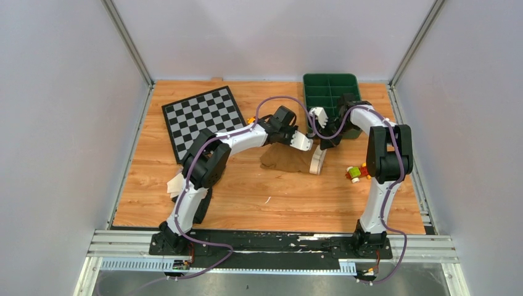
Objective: Roll the underwear
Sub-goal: Fold the underwear at the center of the board.
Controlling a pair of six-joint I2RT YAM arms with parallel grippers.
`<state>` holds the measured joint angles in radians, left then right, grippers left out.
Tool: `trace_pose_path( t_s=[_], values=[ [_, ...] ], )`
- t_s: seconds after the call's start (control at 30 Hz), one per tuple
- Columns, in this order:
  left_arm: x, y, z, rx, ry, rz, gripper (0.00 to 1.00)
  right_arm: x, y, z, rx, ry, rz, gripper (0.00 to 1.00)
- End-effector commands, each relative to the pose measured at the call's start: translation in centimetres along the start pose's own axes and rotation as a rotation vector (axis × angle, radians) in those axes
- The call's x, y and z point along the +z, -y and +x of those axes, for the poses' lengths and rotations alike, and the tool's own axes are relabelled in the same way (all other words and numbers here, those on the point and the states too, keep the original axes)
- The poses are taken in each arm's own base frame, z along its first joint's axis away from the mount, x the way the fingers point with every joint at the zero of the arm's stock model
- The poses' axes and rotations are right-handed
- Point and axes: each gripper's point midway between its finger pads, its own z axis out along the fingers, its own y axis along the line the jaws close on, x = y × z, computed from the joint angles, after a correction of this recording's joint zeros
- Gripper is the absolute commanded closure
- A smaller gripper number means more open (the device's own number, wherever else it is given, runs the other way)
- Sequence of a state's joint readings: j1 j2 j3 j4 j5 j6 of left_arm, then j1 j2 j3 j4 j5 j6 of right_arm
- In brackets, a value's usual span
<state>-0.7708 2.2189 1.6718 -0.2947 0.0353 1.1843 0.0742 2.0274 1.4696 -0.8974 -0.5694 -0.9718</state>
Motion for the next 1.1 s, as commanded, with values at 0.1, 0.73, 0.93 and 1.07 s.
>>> trace_pose_path(
  t_s=[0.1,0.73,0.93,1.07],
  values=[
    [-2.1,-4.7,-4.2,0.064,0.086,-0.147,1.0,-1.9,1.8,-3.0,-0.03,0.05,0.084,0.97],
    [-0.6,-5.1,-2.1,0.049,0.002,-0.185,1.0,-0.6,4.2,-1.4,-0.012,-0.019,0.157,0.98],
    [0.2,-4.0,-1.5,0.045,-0.017,-0.16,1.0,-0.1,4.7,-1.4,-0.004,-0.012,0.176,0.97],
    [0.1,-3.7,-1.6,0.027,-0.008,-0.16,1.0,0.6,4.2,-1.4,-0.002,-0.009,0.165,0.96]
  ],
)
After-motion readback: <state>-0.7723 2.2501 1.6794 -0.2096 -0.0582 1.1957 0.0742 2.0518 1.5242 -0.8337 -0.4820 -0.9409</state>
